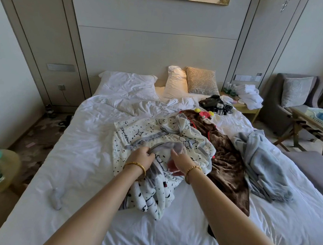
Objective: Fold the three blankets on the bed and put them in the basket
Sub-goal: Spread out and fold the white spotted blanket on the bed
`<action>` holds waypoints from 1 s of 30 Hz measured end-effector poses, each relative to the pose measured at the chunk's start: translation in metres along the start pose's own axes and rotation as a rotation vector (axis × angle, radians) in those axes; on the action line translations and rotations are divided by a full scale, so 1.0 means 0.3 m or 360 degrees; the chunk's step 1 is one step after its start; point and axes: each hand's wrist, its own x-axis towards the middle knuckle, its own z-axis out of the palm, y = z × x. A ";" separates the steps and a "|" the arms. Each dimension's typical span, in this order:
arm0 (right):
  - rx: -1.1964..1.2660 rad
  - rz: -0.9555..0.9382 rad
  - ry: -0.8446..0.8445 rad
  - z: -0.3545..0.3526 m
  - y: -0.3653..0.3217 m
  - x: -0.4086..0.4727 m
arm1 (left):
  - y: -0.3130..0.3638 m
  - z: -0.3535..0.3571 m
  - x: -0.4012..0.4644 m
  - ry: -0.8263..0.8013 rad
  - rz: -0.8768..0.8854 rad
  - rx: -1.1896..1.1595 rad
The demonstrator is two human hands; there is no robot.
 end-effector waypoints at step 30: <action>-0.0804 -0.0520 -0.0524 0.037 -0.071 -0.006 | 0.011 -0.083 0.020 0.0076 -0.0143 -0.0874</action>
